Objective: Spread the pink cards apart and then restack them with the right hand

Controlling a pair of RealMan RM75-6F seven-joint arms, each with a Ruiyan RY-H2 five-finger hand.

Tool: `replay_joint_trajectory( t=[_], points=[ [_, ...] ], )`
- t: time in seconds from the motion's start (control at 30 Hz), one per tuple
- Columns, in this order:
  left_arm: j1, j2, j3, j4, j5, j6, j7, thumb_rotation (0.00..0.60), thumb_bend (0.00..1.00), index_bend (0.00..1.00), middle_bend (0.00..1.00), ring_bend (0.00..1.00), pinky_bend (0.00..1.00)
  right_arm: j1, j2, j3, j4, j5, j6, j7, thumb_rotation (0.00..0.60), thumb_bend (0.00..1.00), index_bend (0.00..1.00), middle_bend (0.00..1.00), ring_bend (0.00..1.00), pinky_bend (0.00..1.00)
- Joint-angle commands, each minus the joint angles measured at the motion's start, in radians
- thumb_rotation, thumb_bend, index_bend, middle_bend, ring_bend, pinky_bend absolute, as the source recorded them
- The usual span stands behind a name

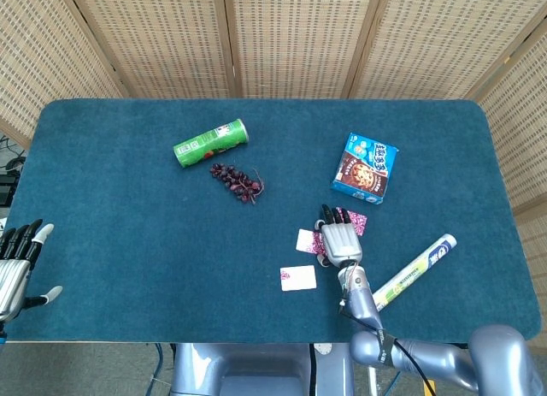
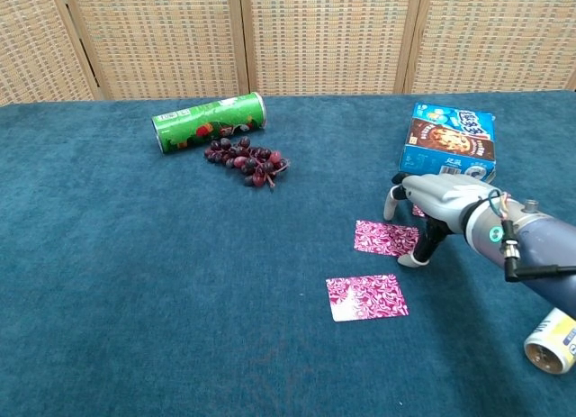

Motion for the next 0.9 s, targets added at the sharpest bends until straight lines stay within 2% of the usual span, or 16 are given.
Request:
replay_joint_trajectory(
  t=[0.03,0.2,0.37,0.67,0.9],
  points=[
    [0.0,0.0,0.0,0.0,0.0,0.0,0.0,0.6,0.05,0.0,0.0,0.0,0.0,0.001,0.003,0.006,-0.002,0.01,-0.006,-0.001,0.6,0.29,0.29,0.0,0.0,0.0],
    [0.0,0.0,0.0,0.0,0.001,0.0,-0.002,0.6,0.05,0.0,0.0,0.0,0.0,0.004,0.007,0.011,-0.008,0.037,-0.018,-0.008,0.6,0.36,0.37,0.0,0.0,0.0],
    [0.0,0.001,0.0,0.0,0.001,-0.001,-0.003,0.6,0.05,0.0,0.0,0.0,0.0,0.005,0.006,0.012,-0.009,0.033,-0.02,0.001,0.6,0.36,0.45,0.0,0.0,0.0],
    [0.0,0.0,0.0,0.001,0.001,0.0,-0.003,0.6,0.05,0.0,0.0,0.0,0.0,-0.002,-0.008,0.001,0.005,-0.015,-0.013,0.034,0.6,0.37,0.52,0.0,0.0,0.0],
    [0.0,0.0,0.001,0.001,0.002,0.0,-0.003,0.6,0.05,0.0,0.0,0.0,0.0,-0.011,-0.015,-0.005,0.012,-0.054,-0.004,0.062,0.6,0.37,0.53,0.0,0.0,0.0]
  ],
)
